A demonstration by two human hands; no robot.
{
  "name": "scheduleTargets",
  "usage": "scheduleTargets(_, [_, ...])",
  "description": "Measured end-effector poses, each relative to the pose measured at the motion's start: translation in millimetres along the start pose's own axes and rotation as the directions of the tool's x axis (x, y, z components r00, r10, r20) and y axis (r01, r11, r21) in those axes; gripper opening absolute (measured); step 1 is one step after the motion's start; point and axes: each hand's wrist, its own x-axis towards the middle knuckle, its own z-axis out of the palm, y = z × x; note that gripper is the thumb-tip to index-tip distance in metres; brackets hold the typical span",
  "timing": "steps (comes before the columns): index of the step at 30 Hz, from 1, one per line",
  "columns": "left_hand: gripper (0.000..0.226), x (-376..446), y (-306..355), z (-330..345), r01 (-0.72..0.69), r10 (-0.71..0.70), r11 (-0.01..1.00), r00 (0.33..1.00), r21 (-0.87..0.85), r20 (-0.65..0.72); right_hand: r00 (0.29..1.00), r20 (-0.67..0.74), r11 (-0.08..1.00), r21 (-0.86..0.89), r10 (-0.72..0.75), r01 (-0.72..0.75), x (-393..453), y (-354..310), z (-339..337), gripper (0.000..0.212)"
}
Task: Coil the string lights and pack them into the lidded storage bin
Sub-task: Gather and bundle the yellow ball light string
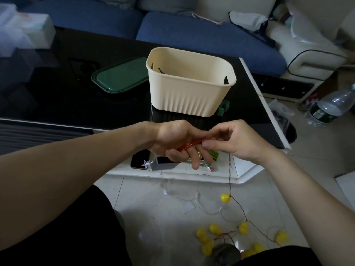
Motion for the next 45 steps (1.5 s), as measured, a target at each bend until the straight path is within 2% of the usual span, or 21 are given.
scheduleTargets(3, [0.049, -4.4, -0.2, -1.4, -0.017, 0.017, 1.0, 1.0, -0.001, 0.024, 1.0, -0.021, 1.0, 0.027, 0.008, -0.007, -0.4, 4.9, -1.7, 0.014])
scheduleTargets(6, [0.044, -7.3, 4.7, 0.6, -0.055, 0.057, 0.998, 0.996, -0.03, 0.068, 0.994, -0.096, 0.999, 0.0, -0.041, 0.042, 0.9, 5.4, -0.2, 0.013])
scheduleTargets(9, [0.037, -8.1, 8.0, 1.3, -0.093, 0.104, 0.987, 0.991, -0.132, 0.081, 0.993, -0.115, 1.0, 0.027, 0.01, -0.007, 1.8, 2.7, -0.1, 0.012])
scheduleTargets(11, [0.032, -8.4, 8.9, 0.9, -0.141, 0.164, 0.963, 0.983, -0.23, 0.084, 0.995, -0.089, 0.998, -0.013, 0.052, -0.053, 1.5, 3.4, -0.1, 0.015])
scheduleTargets(13, [0.037, -8.4, 9.4, -1.0, -0.177, 0.207, 0.92, 0.977, -0.35, 0.052, 0.993, -0.094, 0.996, -0.046, 0.075, -0.08, 1.6, 4.4, 0.7, 0.022])
scheduleTargets(16, [0.042, -9.1, 10.5, -1.2, -0.252, 0.259, 0.849, 0.965, -0.464, -0.049, 0.985, -0.135, 0.994, -0.008, 0.104, -0.106, 3.5, 7.8, -0.9, 0.026])
scheduleTargets(19, [0.034, -8.4, 13.5, 3.0, -0.351, 0.28, 0.792, 0.936, -0.499, -0.215, 0.982, -0.092, 0.986, -0.016, 0.167, -0.169, 3.0, 14.4, -4.0, 0.026])
scheduleTargets(22, [0.033, -6.4, 18.3, 7.9, -0.474, 0.252, 0.711, 0.861, -0.52, -0.441, 0.971, -0.049, 0.968, -0.089, 0.232, -0.236, 2.3, 25.5, -1.2, 0.026])
scheduleTargets(24, [0.037, -3.6, 21.3, 8.3, -0.571, 0.213, 0.591, 0.792, -0.569, -0.573, 0.964, -0.024, 0.955, -0.129, 0.265, -0.266, 1.6, 29.9, 5.3, 0.026])
scheduleTargets(26, [0.04, -0.9, 22.6, 7.4, -0.632, 0.181, 0.485, 0.749, -0.605, -0.637, 0.955, 0.051, 0.944, -0.176, 0.291, -0.278, 1.8, 29.0, 15.6, 0.026])
scheduleTargets(27, [0.04, 0.6, 22.9, 7.6, -0.642, 0.179, 0.471, 0.741, -0.605, -0.647, 0.951, 0.093, 0.941, -0.197, 0.296, -0.274, 1.7, 26.3, 21.5, 0.026])
scheduleTargets(29, [0.038, 2.6, 22.2, 8.9, -0.639, 0.176, 0.517, 0.731, -0.569, -0.66, 0.952, 0.135, 0.94, -0.248, 0.274, -0.236, 2.6, 18.3, 32.1, 0.026])
scheduleTargets(32, [0.031, 4.3, 20.0, 11.8, -0.575, 0.144, 0.668, 0.723, -0.472, -0.676, 0.978, 0.112, 0.947, -0.293, 0.175, -0.135, 3.8, 2.7, 42.5, 0.023])
scheduleTargets(35, [0.03, 5.8, 13.4, 10.1, -0.426, 0.105, 0.806, 0.787, -0.411, -0.608, 0.996, 0.06, 0.964, -0.263, 0.064, -0.046, 4.9, -9.9, 47.2, 0.021])
scheduleTargets(38, [0.028, 6.5, 7.1, 11.1, -0.268, 0.129, 0.935, 0.867, -0.232, -0.482, 0.999, 0.01, 0.951, -0.305, -0.043, 0.044, 6.6, -15.0, 47.6, 0.021])
scheduleTargets(42, [0.039, 3.9, 5.2, 18.2, -0.225, 0.135, 0.948, 0.924, -0.225, -0.357, 0.989, -0.11, 0.943, -0.328, -0.099, 0.058, 9.3, -11.0, 43.4, 0.014])
scheduleTargets(45, [0.056, 1.4, 1.0, 14.6, -0.121, 0.072, 0.967, 0.974, -0.224, -0.217, 0.977, -0.184, 0.962, -0.269, -0.105, 0.052, 11.2, -7.1, 40.1, 0.008])
